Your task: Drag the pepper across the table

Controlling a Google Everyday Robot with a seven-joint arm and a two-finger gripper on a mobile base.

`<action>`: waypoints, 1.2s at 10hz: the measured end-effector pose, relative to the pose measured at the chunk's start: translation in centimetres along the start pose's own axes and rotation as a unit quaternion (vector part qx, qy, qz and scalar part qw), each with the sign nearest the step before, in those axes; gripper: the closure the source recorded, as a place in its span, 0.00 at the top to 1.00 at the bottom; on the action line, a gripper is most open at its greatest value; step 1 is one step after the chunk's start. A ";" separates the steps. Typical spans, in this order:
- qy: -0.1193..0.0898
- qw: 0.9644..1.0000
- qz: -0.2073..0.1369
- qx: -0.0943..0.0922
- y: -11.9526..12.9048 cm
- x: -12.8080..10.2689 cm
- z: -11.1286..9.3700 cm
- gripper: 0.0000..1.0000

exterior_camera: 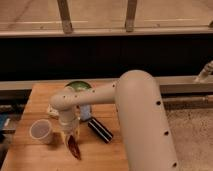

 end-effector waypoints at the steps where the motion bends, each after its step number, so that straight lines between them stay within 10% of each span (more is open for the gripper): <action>1: -0.009 1.000 0.007 0.002 -0.8 -0.5 -0.9 0.00; 7: -0.066 0.995 0.076 0.014 -10.3 -4.6 -8.1 0.00; 12: -0.112 0.979 0.167 0.022 -20.4 -4.9 -14.9 0.00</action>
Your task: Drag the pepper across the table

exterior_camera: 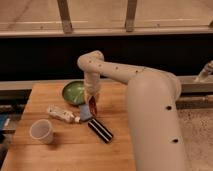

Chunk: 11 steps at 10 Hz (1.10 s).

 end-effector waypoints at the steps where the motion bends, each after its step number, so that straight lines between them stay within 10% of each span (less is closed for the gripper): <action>1: -0.001 1.000 0.020 0.002 -2.4 0.3 -0.3 0.00; 6: 0.011 0.993 0.120 -0.015 -13.7 5.1 1.9 0.00; 11: 0.040 0.975 0.218 -0.031 -22.5 10.0 7.3 0.02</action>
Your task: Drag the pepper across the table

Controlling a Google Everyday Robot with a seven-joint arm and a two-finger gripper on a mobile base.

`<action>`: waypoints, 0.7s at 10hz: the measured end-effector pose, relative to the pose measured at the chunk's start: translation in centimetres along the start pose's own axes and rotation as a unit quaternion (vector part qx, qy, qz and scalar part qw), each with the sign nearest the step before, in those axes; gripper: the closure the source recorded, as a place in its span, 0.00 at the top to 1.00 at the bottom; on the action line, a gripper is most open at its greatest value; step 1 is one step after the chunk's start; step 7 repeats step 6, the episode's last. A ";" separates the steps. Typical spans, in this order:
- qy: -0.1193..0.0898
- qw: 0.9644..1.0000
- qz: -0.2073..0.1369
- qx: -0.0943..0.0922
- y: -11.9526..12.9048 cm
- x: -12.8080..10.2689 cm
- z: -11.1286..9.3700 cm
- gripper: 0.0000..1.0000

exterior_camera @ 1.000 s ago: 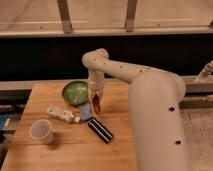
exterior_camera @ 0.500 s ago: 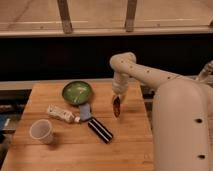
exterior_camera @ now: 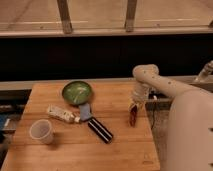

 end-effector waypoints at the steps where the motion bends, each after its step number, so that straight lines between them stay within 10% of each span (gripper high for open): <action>1: 0.009 1.000 0.000 0.001 -0.4 0.2 0.9 0.08; 5: 0.029 1.000 -0.009 0.006 0.2 0.5 2.8 0.47; 7: 0.029 1.000 -0.009 0.006 0.3 0.4 2.8 0.52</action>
